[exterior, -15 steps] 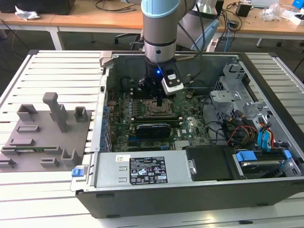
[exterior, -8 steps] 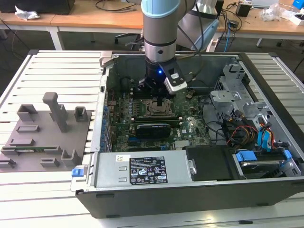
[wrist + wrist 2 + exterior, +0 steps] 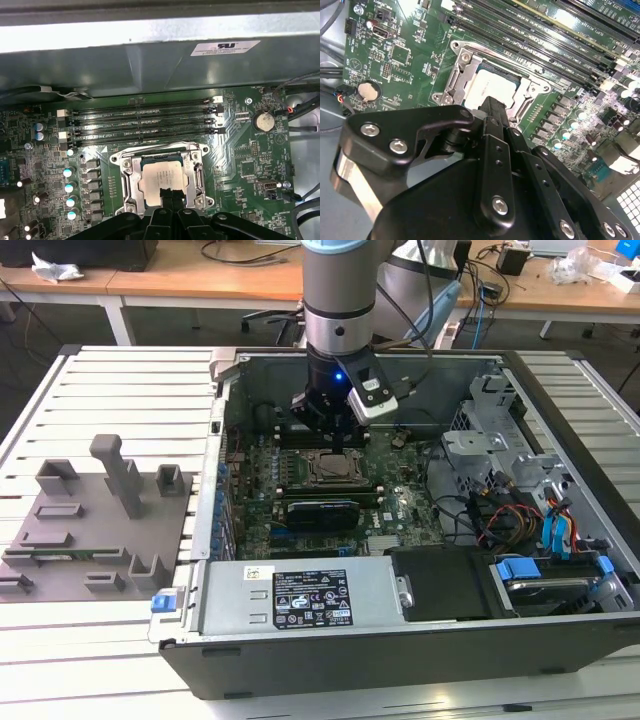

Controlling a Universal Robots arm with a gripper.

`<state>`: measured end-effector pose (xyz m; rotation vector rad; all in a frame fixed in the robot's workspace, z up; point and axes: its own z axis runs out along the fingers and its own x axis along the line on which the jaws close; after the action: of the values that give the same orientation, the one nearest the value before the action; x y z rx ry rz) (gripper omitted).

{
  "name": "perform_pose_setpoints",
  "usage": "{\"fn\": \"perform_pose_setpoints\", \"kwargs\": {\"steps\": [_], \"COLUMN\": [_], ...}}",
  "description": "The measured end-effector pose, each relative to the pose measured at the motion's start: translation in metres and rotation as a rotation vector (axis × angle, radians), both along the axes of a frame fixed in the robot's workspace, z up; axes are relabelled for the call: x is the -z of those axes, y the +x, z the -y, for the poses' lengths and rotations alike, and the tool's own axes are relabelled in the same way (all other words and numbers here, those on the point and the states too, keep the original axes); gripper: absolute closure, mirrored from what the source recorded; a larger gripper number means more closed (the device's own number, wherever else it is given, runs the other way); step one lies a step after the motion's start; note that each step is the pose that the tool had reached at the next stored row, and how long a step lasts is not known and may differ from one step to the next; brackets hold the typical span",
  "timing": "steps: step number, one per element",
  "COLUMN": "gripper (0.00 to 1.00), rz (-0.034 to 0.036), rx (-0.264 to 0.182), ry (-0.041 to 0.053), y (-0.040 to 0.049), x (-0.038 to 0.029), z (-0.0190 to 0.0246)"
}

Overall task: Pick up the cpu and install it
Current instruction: 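Install the second cpu locking lever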

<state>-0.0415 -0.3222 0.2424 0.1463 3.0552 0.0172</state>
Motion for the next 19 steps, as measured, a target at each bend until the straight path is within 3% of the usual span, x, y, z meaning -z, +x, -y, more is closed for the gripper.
{"fn": "perform_pose_setpoints", "kwargs": {"steps": [11,19], "gripper": [0.89,0.89], "rz": [0.0,-0.0002], "rx": [0.0,0.0], "ry": [-0.0001,-0.0002], "y": [0.0,0.0], "x": [-0.0005,-0.0094], "z": [0.0,0.0009]}}
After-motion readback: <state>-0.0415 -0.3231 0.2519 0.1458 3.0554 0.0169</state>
